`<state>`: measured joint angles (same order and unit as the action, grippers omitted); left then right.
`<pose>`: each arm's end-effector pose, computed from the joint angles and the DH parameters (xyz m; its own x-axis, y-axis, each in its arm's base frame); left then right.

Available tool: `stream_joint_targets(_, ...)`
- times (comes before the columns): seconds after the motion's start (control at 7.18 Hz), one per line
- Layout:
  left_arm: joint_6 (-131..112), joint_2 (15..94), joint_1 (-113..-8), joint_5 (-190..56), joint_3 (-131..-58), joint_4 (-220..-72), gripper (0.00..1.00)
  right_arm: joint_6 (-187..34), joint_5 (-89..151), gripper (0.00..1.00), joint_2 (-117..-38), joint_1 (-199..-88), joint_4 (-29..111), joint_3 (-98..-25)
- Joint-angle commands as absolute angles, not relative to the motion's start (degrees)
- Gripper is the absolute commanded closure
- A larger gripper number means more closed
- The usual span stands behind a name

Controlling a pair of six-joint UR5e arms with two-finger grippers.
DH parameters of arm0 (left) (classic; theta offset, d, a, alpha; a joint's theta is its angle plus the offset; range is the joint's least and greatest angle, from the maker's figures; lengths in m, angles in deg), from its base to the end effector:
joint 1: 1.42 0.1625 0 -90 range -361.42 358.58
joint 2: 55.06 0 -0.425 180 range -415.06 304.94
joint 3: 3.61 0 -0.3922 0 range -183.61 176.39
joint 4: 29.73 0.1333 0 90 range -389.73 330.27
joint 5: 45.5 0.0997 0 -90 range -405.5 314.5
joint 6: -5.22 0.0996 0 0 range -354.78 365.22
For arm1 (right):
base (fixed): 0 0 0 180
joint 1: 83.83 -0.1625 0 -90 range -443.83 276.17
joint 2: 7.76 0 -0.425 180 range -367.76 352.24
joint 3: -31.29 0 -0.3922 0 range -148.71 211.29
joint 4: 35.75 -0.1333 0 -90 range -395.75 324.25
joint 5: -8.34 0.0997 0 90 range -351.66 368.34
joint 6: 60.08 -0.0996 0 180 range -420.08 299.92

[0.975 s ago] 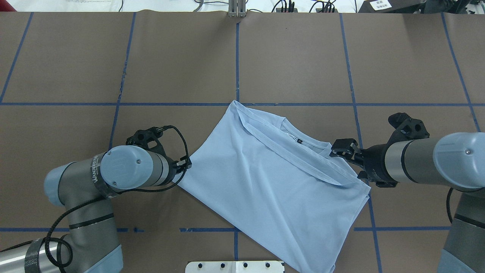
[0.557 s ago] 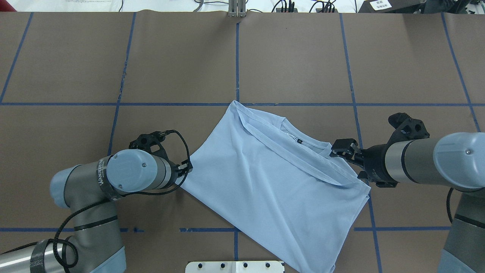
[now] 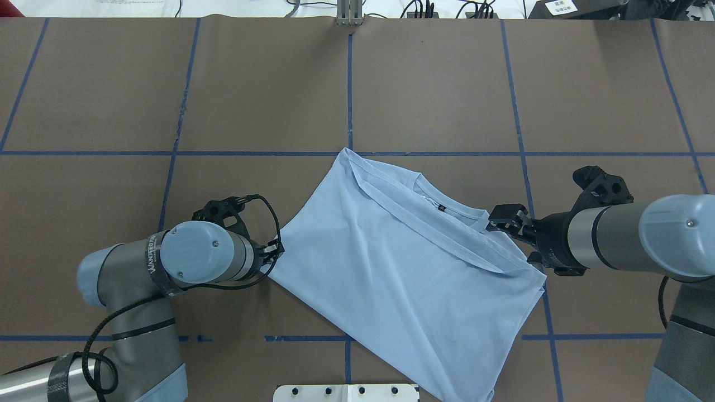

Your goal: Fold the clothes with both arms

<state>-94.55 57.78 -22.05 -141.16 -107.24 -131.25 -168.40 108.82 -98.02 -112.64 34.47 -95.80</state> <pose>0.5374 -0.3343 0.3133 0.5694 -0.3948 -0.7211 0.3842 0.9032 -0.1911 -0.3376 -0.3171 0.3230 0.3507 0.5456 0.7612 -0.4751 0.8041 -0.3575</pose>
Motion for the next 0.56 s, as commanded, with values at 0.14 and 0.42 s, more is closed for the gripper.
stream_joint_targets(0.14, -94.5, 57.8, -21.9, -142.0, -107.6, -131.2, 1.00, -168.5, 109.0, 0.00, -98.0, -112.6, 34.5, -95.7)
stream_joint_targets(0.42, -93.1, 57.3, -22.9, -143.5, -111.6, -130.3, 1.00, -168.5, 109.0, 0.00, -97.8, -112.6, 34.5, -94.9)
